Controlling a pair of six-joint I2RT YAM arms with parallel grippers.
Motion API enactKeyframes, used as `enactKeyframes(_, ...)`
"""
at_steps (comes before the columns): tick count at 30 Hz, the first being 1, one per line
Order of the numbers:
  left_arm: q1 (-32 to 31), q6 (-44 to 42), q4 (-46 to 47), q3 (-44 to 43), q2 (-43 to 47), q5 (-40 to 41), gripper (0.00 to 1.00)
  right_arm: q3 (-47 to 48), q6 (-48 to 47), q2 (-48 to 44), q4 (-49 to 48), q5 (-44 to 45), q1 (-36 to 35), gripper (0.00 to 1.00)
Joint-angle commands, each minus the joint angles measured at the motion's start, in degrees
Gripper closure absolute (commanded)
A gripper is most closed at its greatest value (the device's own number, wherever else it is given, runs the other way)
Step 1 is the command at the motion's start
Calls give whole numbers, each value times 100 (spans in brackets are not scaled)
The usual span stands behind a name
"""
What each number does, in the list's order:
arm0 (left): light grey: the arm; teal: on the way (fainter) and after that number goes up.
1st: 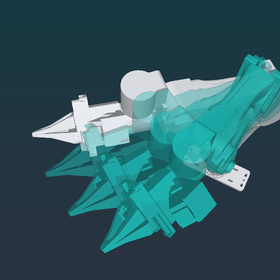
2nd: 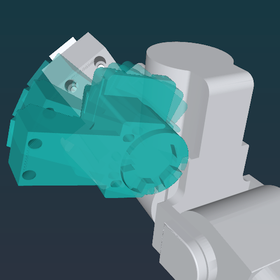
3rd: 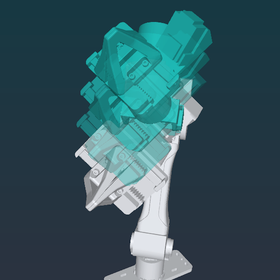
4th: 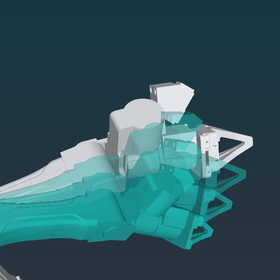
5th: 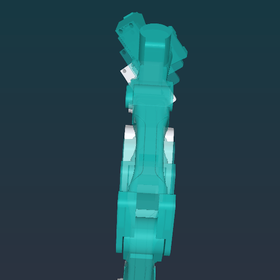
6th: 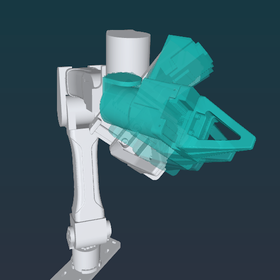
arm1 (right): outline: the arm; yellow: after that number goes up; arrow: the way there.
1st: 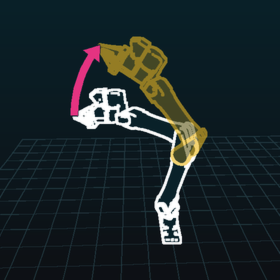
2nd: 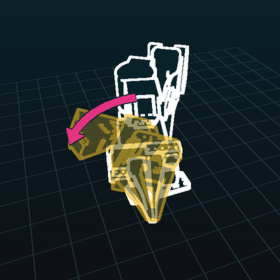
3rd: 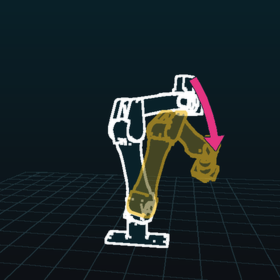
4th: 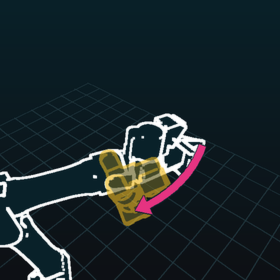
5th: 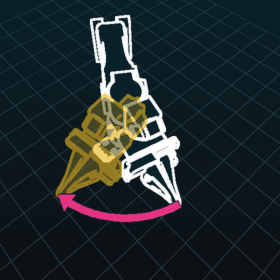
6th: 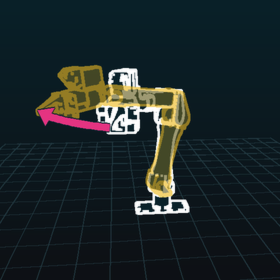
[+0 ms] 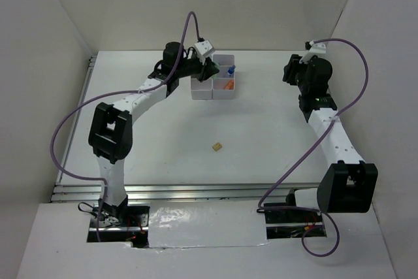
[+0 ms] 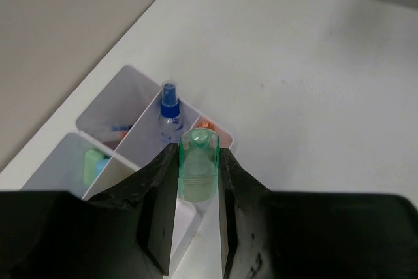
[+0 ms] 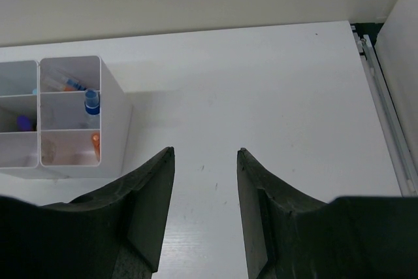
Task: Sort the stationery into containers
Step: Place the stationery in the storage box, then pick up the stationery from the center of the board.
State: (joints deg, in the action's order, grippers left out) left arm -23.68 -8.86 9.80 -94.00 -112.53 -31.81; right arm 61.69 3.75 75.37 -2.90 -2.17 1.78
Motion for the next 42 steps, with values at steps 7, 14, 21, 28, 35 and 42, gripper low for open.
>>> enactKeyframes(7, 65, 719, 1551, -364, -795, -888, 92, 221, 38, -146, -115, 59, 50, 51)
enactKeyframes(14, 13, 561, 1700, -418, -1122, -739, 90, 247, 47, -67, -106, 24, 68, 51)
enactKeyframes(21, 4, 447, 1876, -680, -1491, -642, 86, 185, 91, -76, -115, -81, 59, 51)
enactKeyframes(28, -14, 280, 1815, -971, -1825, -554, 62, 141, 82, -67, -168, -116, 42, 50)
enactKeyframes(35, -22, 174, 1621, -989, -1720, -677, 34, 194, 56, -14, -185, -134, 24, 50)
enactKeyframes(42, -14, -97, 835, -463, -702, -967, 38, 256, 21, 30, -54, -257, -11, 50)
